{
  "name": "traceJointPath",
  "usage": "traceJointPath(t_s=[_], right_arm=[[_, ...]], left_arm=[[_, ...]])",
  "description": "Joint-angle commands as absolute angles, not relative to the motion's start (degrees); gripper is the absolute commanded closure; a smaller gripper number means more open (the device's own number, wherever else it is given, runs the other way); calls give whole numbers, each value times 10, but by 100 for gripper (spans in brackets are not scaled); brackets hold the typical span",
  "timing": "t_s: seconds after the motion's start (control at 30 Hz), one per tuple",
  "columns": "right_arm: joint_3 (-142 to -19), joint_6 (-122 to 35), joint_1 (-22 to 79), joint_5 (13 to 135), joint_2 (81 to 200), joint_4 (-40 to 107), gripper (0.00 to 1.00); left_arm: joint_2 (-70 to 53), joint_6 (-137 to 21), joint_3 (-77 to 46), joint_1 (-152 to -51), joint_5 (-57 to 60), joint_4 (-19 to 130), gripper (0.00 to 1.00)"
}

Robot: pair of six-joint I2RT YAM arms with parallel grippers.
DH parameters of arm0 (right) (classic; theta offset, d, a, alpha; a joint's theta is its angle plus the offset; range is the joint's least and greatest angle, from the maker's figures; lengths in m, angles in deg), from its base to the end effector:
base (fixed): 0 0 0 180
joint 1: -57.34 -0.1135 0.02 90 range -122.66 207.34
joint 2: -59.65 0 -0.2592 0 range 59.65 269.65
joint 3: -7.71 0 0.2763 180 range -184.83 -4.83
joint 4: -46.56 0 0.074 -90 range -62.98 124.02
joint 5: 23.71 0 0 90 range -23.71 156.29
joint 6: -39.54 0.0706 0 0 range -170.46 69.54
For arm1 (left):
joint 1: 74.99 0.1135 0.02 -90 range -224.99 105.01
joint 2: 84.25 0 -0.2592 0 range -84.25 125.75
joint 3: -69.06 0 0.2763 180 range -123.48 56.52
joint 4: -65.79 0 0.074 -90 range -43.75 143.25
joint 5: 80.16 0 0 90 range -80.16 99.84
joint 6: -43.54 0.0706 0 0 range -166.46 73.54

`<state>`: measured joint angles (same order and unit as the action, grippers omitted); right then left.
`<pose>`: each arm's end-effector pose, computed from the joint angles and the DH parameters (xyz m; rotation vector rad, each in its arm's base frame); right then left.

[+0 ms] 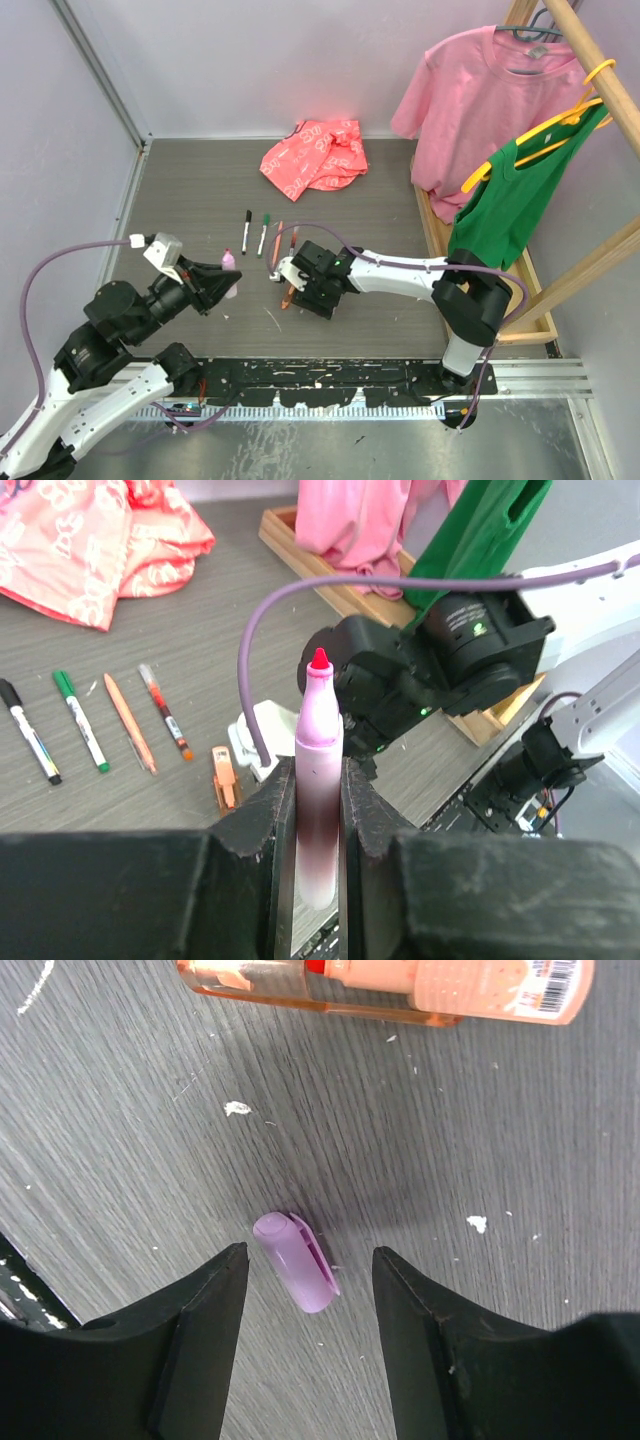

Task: Insert the pens into the pen caps
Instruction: Insert the pen cap onto the pen.

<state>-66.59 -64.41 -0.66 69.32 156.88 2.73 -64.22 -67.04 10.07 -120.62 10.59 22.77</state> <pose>0.1898 0.3108 0.1302 -1.6403 2.2341 0.2817 0.0955 -0.0963 0.3658 0.3617 1.6763 -0.8631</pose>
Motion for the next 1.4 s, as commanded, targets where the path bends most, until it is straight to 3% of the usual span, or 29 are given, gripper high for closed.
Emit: traceJointPath(t_s=[0.0,0.63,0.93,1.1,1.37], right_arm=[[-700,-679,-8,705,1586,2,43],[-721,-694,-8,725,1634,-20,54],[-727,-694,-8,718,1642,-30,63],[-727,-694,-8,717,1643,-36,70],[-714,-656,15,746,1568,4,94]], left_arm=[[-663,-673,67,-1206,140,226,100],[-662,-674,67,-1207,131,220,100],[-660,-674,69,-1206,136,221,100],[-657,-673,70,-1207,135,224,100],[-659,-682,75,-1207,154,226,100]])
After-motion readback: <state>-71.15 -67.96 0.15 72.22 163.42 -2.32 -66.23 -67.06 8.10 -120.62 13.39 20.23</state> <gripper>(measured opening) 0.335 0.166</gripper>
